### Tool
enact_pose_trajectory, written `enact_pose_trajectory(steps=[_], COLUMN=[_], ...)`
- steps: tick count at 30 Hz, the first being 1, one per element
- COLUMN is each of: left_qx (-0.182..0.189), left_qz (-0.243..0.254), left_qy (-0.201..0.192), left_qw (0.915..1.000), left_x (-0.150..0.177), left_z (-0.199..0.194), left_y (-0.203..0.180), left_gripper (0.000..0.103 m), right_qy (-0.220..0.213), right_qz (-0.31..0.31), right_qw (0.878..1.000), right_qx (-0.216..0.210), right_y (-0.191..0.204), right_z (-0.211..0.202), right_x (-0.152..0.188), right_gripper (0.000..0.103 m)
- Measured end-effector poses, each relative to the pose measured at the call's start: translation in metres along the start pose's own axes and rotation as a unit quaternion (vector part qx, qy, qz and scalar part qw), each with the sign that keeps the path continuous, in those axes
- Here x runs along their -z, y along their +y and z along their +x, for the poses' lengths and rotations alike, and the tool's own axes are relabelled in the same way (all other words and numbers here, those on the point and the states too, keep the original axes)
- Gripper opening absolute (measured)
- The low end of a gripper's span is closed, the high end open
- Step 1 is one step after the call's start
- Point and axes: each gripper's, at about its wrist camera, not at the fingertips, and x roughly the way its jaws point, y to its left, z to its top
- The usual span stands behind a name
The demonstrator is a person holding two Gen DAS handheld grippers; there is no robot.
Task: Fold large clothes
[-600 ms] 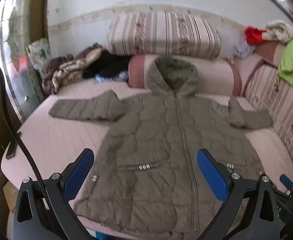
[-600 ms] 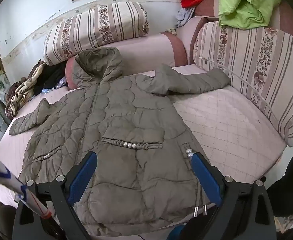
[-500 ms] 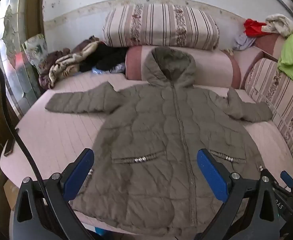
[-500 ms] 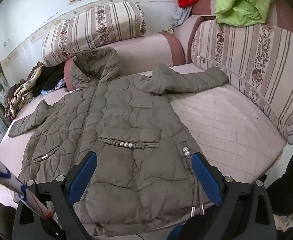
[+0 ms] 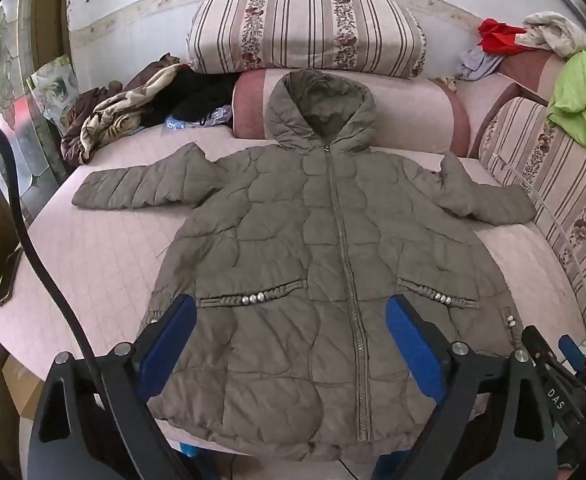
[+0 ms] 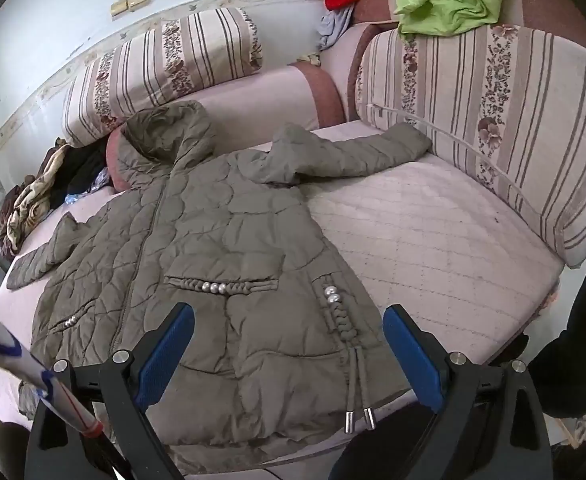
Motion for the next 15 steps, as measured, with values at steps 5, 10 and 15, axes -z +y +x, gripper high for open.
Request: enact_pose_trajectory(steps=[5,10,15], left_qx=[0.008,0.022,0.021], left_qz=[-0.010,-0.018,-0.026], left_qy=[-0.024,-0.020,-0.024], left_qw=[0.9996,0.9994,0.9991], left_x=[-0.002,-0.003,-0.001], left_z=[-0.011,-0.009,-0.006], left_y=[0.005,0.011,0.014], left_gripper=[0.094,0.094,0.094], right_qy=[-0.006,-0.019,-0.021], right_qz=[-0.006,-0.011,-0.009], right_qw=[1.000,1.000,1.000], right_qx=[0.002,0.009,0.019], right_y=[0.006,0.009,0.011], right_z=[-0.002,-0.007,-0.007], right_x=[0.001,0.001,0.001], right_gripper=[0.098,0.098,0.098])
